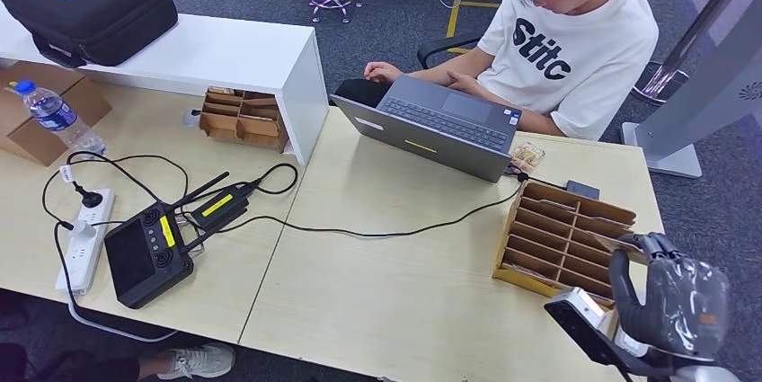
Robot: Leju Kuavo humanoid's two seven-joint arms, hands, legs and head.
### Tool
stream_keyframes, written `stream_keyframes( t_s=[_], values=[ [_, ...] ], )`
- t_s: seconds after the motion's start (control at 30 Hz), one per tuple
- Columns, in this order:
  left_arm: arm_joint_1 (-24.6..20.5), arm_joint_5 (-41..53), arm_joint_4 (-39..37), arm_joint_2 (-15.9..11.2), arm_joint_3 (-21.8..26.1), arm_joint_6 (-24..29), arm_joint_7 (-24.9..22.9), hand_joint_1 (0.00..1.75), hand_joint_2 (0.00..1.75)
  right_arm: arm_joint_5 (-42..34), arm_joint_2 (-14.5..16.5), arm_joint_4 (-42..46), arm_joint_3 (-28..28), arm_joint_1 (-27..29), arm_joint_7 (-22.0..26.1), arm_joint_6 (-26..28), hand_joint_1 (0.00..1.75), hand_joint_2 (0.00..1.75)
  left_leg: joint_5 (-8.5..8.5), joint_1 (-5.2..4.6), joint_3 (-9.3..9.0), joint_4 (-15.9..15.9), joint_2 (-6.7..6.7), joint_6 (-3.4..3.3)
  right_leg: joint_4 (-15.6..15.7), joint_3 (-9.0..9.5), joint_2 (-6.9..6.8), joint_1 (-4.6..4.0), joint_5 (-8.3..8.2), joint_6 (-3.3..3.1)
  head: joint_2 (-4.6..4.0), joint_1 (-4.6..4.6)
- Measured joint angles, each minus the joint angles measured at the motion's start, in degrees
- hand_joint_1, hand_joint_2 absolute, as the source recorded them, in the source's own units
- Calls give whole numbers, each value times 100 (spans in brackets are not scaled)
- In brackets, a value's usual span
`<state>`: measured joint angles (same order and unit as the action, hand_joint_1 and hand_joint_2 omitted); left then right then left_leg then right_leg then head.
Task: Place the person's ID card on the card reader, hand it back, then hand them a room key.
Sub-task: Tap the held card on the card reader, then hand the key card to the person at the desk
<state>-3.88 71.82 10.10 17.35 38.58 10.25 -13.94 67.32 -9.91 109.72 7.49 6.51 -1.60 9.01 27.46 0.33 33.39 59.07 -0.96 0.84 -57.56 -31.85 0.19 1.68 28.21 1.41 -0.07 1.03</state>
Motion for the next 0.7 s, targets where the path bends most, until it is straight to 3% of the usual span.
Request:
stream_keyframes(
  t_s=[0.23, 0.33, 0.53, 0.7],
  values=[
    [0, 9, 0, 0, 0, -2, 0, 0, 175, -9, -38, 0, 62, -27, 7, -8, 175, 175, 0, 0, 2, 0, 0, 0, 0, 0, 0, 0, 0, 0, 0, -1],
    [-6, 99, 1, 0, 0, -45, -10, 0, 175, -62, -71, -41, 212, -256, 36, -306, 175, 175, 0, 0, 6, -3, 12, 0, -3, 1, 10, 0, -3, -4, 0, 0],
    [-60, 446, 11, 0, -27, -227, -29, 0, 175, -821, -51, -1130, 1131, -2061, -85, -1882, 175, 175, -17, 0, -3, -5, 39, 2, -8, -4, 44, 0, -24, -4, 0, 0],
    [-105, 691, 32, 0, -130, -394, -76, 0, 175, -835, 308, -3042, 1864, -3884, -683, -2139, 175, 175, -41, 0, 4, -3, 13, 5, -16, -10, 24, 0, -36, -4, 0, 1]
  ],
)
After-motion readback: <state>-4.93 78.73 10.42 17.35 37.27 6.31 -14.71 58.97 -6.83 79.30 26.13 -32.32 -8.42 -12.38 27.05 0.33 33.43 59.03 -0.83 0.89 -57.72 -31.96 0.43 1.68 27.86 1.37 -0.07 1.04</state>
